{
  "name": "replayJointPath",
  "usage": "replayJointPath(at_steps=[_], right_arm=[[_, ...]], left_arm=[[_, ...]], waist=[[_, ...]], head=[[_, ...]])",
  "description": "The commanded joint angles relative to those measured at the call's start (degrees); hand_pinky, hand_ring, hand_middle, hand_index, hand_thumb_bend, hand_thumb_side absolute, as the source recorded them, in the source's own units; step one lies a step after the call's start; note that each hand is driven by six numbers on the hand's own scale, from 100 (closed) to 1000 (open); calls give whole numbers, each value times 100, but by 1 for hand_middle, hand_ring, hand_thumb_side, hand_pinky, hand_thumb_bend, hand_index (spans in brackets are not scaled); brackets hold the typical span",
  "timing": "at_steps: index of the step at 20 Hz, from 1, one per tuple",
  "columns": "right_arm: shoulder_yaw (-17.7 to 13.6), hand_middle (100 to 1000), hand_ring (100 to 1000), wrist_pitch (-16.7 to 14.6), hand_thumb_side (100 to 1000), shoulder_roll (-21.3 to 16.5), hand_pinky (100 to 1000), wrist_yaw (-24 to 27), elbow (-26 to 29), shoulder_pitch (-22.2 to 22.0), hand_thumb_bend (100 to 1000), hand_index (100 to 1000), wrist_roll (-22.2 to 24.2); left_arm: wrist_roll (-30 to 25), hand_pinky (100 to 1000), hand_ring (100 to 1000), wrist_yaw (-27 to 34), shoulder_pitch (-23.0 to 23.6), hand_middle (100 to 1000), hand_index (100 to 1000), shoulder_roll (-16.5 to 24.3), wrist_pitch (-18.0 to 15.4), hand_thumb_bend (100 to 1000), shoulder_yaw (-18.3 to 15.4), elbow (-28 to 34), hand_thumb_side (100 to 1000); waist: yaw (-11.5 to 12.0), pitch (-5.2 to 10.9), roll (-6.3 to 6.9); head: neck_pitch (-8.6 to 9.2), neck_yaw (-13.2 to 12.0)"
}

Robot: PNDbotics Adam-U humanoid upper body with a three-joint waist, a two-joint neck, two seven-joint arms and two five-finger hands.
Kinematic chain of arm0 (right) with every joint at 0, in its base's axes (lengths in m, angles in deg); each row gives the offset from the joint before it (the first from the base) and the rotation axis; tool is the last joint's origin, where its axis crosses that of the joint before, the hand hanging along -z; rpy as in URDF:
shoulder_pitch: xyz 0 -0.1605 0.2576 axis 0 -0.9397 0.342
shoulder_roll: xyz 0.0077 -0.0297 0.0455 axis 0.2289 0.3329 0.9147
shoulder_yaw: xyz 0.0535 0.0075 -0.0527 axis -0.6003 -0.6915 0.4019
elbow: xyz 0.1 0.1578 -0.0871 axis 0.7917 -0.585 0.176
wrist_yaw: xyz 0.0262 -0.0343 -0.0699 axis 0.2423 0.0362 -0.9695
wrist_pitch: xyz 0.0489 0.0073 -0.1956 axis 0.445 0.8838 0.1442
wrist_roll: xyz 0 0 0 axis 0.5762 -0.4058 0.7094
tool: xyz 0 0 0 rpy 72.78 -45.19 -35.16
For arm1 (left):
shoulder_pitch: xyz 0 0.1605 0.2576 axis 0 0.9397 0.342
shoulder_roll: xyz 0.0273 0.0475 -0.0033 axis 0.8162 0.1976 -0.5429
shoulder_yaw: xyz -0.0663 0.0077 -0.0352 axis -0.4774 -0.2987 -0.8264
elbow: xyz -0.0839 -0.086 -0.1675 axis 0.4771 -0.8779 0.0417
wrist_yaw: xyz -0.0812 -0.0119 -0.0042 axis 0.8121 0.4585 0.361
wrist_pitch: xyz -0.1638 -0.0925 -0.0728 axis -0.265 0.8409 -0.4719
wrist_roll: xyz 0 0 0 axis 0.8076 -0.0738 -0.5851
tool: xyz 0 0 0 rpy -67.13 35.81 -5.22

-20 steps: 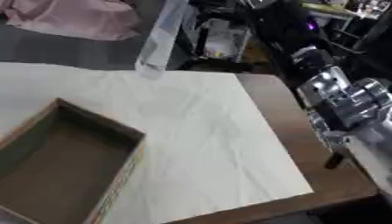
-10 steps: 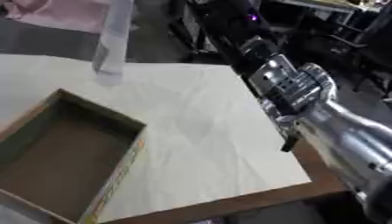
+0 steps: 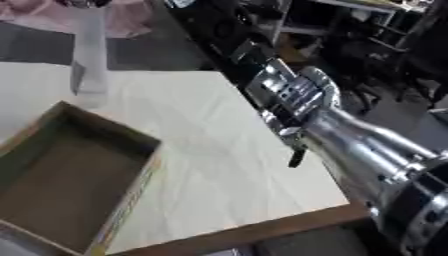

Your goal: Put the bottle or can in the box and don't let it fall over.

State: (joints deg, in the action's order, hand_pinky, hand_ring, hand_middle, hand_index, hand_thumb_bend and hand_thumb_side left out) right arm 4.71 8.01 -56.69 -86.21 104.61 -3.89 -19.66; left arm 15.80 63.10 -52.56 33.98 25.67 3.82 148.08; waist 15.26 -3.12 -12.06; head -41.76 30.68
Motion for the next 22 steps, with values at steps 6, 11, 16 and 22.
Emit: replayJointPath(at_steps=[6, 11, 16, 22], right_arm=[[30, 152, 721, -190, 311, 101, 100, -337, 148, 48, 132, 263, 207], [51, 152, 719, -69, 321, 205, 100, -544, 153, -13, 135, 265, 128], [42, 155, 723, 114, 312, 298, 100, -710, 212, -118, 122, 268, 9], [-1, 159, 732, 362, 298, 400, 100, -718, 367, -247, 102, 274, -134]], left_arm=[[119, 622, 770, -76, -76, 658, 880, -58, 210, 153, -96, 113, 732], [201, 620, 769, -118, -35, 658, 881, -71, 296, 158, -150, 113, 738], [260, 619, 769, -164, 20, 657, 881, -91, 375, 161, -193, 113, 743], [338, 617, 769, -236, 88, 656, 881, -124, 463, 165, -253, 113, 749]], waist=[[-4, 131, 83], [-51, 150, 101], [-126, 166, 114], [-228, 174, 110]], head=[[-186, 28], [-234, -37], [-235, -114], [-235, -169]])
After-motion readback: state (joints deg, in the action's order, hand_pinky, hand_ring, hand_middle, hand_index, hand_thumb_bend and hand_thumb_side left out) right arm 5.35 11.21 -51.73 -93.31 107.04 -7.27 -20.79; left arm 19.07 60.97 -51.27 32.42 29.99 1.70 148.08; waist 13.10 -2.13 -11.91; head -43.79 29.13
